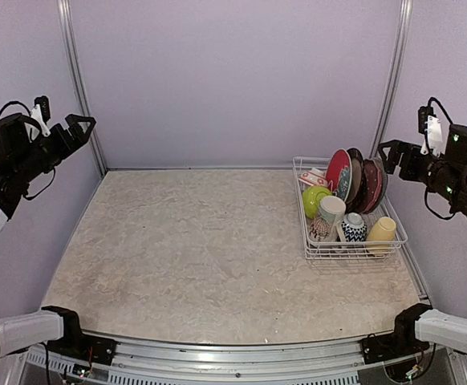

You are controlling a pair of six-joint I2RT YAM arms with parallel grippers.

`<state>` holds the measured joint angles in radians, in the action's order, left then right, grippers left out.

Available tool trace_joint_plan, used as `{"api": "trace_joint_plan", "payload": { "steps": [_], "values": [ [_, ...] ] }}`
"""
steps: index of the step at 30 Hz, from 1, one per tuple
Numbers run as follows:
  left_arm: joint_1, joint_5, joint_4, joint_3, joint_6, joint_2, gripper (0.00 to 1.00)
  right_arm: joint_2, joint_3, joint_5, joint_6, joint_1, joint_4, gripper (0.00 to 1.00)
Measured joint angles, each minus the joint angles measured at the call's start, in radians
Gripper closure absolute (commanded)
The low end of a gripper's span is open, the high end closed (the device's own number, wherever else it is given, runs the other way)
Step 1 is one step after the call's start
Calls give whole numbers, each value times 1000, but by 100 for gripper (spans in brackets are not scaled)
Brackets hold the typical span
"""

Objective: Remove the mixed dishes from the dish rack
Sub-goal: Grab the plate from the dish rack.

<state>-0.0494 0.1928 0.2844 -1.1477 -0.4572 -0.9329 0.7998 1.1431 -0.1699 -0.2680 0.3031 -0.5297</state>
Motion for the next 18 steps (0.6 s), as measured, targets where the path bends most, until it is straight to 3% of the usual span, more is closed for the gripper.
{"api": "trace_joint_plan", "payload": {
  "steps": [14, 18],
  "values": [
    [205, 167, -33, -26, -165, -135, 1, 100, -72, -155, -53, 53, -64, 0],
    [199, 179, -21, -66, -193, -193, 1, 161, -77, -199, -92, 56, -38, 0]
  ]
}}
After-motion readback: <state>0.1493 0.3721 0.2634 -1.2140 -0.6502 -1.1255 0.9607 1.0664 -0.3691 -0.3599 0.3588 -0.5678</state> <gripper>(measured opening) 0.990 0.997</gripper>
